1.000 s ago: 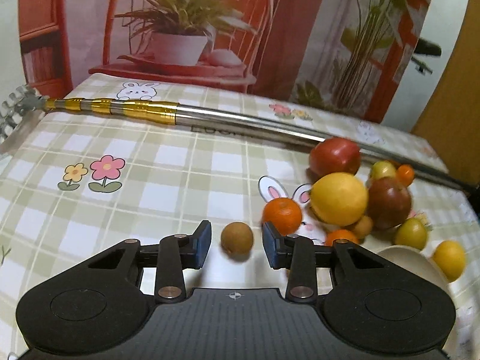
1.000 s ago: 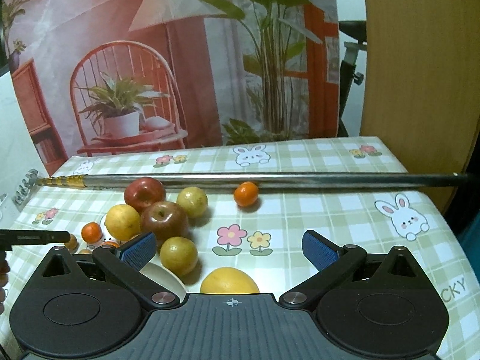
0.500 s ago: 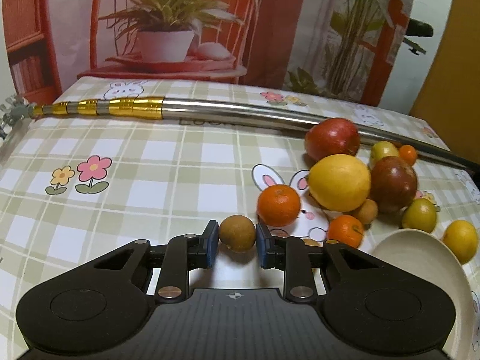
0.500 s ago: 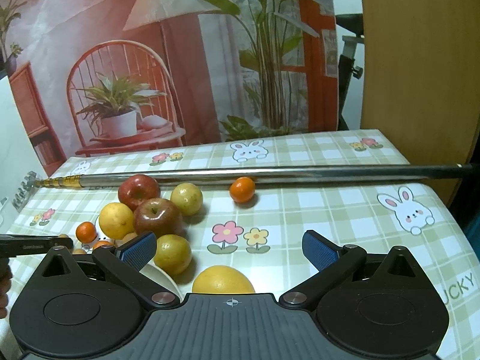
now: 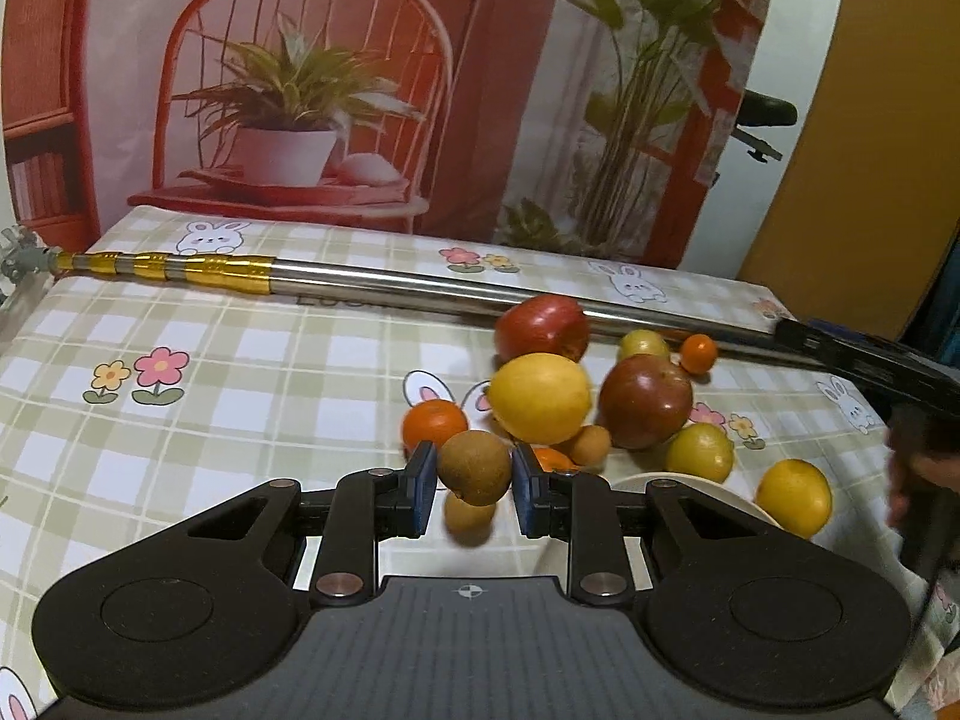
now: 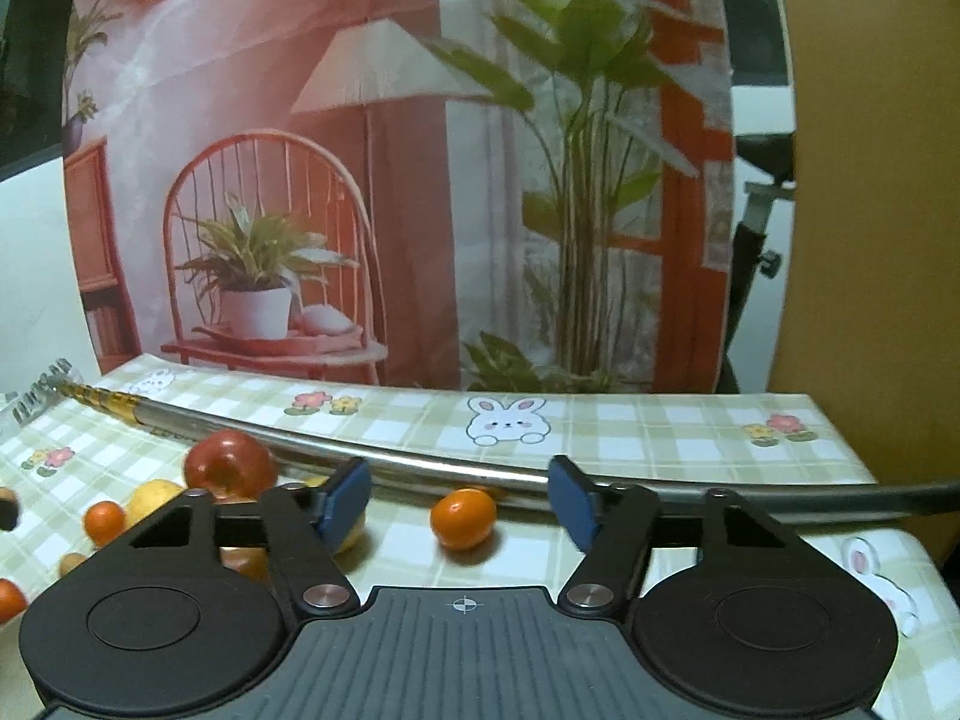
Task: Organize fruits
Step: 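Lift the brown fruit with the left tool while the right tool grasps a small orange fruit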
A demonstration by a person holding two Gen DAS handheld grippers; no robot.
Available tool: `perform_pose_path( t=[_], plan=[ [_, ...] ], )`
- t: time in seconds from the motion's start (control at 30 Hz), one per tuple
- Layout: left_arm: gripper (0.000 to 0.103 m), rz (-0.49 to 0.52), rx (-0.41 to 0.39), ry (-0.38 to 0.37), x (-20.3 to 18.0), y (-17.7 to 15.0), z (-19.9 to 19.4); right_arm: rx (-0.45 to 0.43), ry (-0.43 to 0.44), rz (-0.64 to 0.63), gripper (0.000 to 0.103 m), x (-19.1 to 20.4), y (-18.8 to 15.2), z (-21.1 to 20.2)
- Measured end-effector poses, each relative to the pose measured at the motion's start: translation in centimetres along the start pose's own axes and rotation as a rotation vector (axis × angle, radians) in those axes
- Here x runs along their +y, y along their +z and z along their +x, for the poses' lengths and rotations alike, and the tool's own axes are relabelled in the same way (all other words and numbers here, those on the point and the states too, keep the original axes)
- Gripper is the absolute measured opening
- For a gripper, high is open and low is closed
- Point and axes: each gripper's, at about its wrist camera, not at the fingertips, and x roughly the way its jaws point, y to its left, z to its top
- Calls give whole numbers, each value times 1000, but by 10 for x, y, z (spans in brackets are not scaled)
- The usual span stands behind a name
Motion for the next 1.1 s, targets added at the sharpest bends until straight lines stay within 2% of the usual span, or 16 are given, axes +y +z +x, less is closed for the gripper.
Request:
perform_pose_path(
  t=[0.13, 0.3, 0.5, 0.67, 0.87, 1.1],
  plan=[
    [28, -1, 4, -5, -3, -2, 3, 61, 27, 15, 49, -8, 1, 34],
    [28, 9, 9, -7, -4, -5, 4, 138, 43, 36, 46, -11, -2, 66],
    [28, 14, 18, -17, -5, -7, 5, 211, 43, 105, 42, -20, -5, 94],
    [28, 22, 28, -24, -8, -11, 7, 251, 82, 176, 39, -25, -5, 105],
    [28, 25, 36, -33, -11, -13, 8, 289, 95, 211, 36, -24, -6, 107],
    [28, 33, 48, -47, -17, -19, 5, 234, 115, 259, 36, -23, -1, 67]
  ],
)
